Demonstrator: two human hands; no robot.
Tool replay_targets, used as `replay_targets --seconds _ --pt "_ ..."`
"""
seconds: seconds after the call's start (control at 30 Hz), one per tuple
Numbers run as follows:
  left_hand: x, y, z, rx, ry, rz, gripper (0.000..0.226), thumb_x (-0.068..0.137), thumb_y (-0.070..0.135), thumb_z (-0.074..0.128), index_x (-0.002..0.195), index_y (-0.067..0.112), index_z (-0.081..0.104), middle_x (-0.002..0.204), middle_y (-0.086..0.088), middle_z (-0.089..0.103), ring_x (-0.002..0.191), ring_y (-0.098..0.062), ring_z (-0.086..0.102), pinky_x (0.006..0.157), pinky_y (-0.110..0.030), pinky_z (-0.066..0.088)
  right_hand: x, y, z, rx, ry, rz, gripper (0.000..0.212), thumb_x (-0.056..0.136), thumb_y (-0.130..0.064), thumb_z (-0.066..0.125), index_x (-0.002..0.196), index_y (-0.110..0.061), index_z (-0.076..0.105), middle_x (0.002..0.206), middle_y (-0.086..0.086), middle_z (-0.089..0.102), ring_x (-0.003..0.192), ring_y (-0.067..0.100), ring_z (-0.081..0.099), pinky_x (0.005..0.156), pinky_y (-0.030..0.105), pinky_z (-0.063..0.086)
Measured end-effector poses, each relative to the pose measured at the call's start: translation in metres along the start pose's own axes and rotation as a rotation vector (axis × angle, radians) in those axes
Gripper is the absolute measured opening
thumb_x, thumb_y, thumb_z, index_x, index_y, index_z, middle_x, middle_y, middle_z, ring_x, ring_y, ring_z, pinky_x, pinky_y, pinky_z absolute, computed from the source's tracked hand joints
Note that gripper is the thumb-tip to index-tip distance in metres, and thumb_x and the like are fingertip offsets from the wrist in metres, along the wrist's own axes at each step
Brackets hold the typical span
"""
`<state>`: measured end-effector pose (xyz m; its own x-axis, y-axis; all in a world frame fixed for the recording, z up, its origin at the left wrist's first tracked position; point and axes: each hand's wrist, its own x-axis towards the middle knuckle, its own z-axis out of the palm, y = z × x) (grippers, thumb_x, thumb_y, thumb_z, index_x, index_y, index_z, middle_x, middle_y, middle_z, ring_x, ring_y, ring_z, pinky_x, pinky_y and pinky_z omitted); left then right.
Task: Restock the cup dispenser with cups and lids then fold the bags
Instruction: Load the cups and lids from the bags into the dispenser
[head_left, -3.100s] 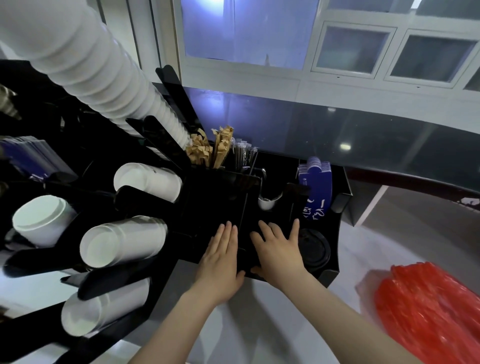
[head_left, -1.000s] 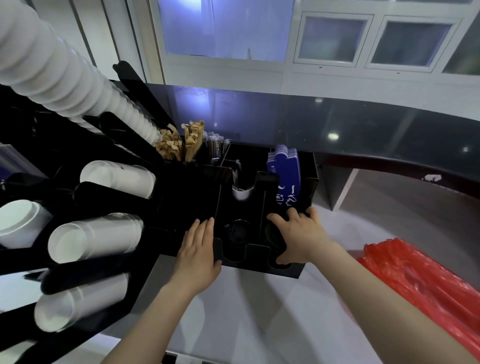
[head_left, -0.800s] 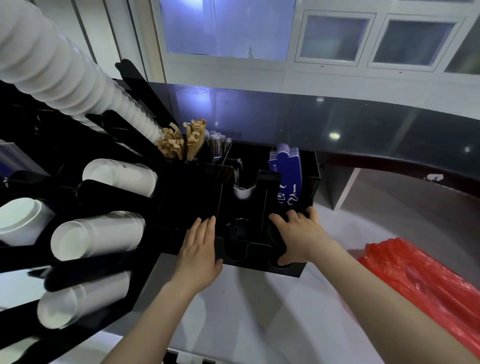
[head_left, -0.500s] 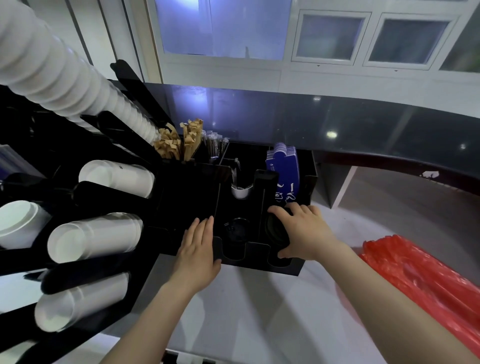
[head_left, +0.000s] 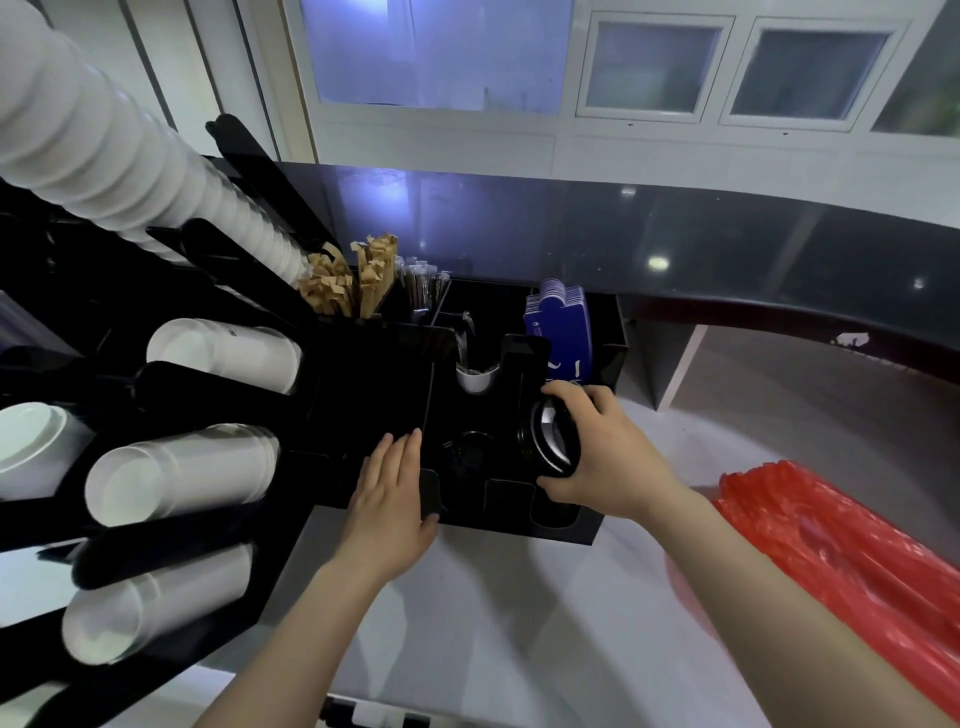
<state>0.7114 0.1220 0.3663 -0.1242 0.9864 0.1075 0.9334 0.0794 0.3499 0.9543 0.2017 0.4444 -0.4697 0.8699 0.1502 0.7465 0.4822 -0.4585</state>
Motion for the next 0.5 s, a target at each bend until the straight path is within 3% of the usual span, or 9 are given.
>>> replay_targets --seconds 0.23,0.4,0.5 --pt "-0.019 -0.016 -0.004 0.042 0.023 0.035 0.093 0.094 0.037 0.05 0.141 0.021 -0.029 0.154 0.006 -0.028 0.135 -0.003 -0.034 0.109 -0.023 -0.022 0.009 -0.027 0.006 0.109 0.041 -0.101 0.096 0.059 -0.04 0.082 0.134 -0.047 0.023 0.131 -0.01 0.029 0.109 0.014 0.045 0.086 0.021 0.04" --pt "-0.048 -0.039 0.001 0.063 0.087 -0.02 0.091 0.091 0.032 0.057 0.147 0.014 -0.013 0.155 0.0 -0.018 0.146 -0.015 -0.013 0.113 -0.024 -0.012 0.025 -0.063 0.018 0.189 0.006 -0.159 0.095 0.06 -0.04 0.082 0.135 -0.047 0.024 0.134 -0.01 0.027 0.11 0.014 0.045 0.085 0.022 0.041" --pt "-0.056 -0.054 0.007 0.111 0.012 -0.1 0.093 0.089 0.046 0.056 0.152 0.011 -0.003 0.161 -0.003 -0.005 0.148 -0.018 -0.004 0.117 -0.03 -0.003 0.041 -0.088 0.032 0.223 -0.006 -0.186 0.095 0.06 -0.037 0.083 0.135 -0.044 0.025 0.135 -0.005 0.028 0.115 0.02 0.046 0.087 0.024 0.04"
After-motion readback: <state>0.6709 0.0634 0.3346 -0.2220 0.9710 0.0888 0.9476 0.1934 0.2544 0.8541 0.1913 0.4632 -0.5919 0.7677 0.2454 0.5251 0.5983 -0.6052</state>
